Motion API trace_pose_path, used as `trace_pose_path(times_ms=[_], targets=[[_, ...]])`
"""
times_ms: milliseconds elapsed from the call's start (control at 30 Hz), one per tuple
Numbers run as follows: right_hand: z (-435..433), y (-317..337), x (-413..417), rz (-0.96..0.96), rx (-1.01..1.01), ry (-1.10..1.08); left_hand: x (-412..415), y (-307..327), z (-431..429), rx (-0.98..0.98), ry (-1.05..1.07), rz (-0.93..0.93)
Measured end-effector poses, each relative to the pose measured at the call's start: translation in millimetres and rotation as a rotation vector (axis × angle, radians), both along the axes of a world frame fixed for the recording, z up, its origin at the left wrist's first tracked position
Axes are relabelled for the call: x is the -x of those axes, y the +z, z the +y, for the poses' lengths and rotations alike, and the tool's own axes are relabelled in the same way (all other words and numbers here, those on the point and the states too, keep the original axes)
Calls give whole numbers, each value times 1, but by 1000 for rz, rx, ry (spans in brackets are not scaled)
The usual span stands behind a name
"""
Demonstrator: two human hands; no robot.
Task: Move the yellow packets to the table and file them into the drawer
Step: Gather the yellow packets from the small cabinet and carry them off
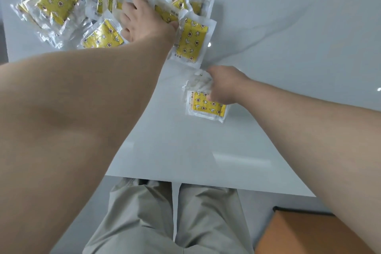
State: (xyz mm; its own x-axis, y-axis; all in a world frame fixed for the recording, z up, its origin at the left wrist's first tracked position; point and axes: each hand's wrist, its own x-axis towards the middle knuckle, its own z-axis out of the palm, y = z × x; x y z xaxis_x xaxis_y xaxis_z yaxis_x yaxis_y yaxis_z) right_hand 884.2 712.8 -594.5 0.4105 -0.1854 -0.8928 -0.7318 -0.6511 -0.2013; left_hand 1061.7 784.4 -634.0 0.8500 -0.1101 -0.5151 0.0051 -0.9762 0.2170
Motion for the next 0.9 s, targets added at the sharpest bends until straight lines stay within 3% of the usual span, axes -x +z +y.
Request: trace_pose_path(times_ms=[133, 333, 467, 700, 900], targets=[[9, 7, 1, 0, -4, -17, 2, 14, 2, -1, -7, 18], [28, 20, -44, -73, 8, 86, -6, 70, 53, 189, -63, -8], [34, 20, -83, -156, 142, 136, -4, 93, 133, 208, 18, -22], [56, 4, -103, -267, 588, 200, 40, 84, 206, 143, -35, 183], [72, 21, -54, -170, 522, 294, 51, 105, 208, 219, -92, 254]])
